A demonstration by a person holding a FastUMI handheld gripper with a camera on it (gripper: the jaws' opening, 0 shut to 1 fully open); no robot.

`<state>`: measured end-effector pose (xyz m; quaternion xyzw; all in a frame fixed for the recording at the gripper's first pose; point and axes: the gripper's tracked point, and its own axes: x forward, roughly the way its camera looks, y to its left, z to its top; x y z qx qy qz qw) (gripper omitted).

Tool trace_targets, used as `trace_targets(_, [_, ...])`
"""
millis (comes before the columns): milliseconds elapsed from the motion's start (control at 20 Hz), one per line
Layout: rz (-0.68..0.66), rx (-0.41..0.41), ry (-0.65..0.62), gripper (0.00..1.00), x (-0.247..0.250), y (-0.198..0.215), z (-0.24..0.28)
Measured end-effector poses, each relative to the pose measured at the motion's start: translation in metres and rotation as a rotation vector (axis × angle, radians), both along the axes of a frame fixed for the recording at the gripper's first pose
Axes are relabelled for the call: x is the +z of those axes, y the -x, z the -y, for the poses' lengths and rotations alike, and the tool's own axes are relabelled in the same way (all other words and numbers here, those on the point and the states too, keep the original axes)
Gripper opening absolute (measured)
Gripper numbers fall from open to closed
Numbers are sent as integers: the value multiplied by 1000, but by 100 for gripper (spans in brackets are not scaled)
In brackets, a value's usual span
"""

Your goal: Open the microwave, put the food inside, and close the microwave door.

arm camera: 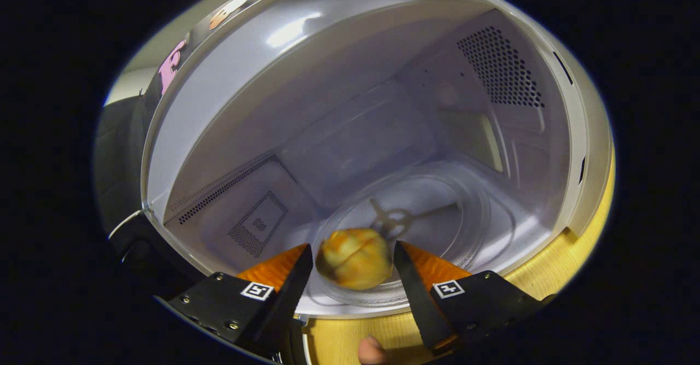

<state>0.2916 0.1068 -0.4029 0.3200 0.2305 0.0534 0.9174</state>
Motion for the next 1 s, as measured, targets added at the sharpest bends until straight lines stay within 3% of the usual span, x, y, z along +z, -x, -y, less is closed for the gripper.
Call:
trace_targets(100, [-10,-11,1,94,0,0,9])
trace_targets(250, [42,-31,150,97,13,7,25])
trace_targets(700, [169,263,109,97,115,124,-7])
trace_targets(1000, [404,418,223,97,201,229,-22])
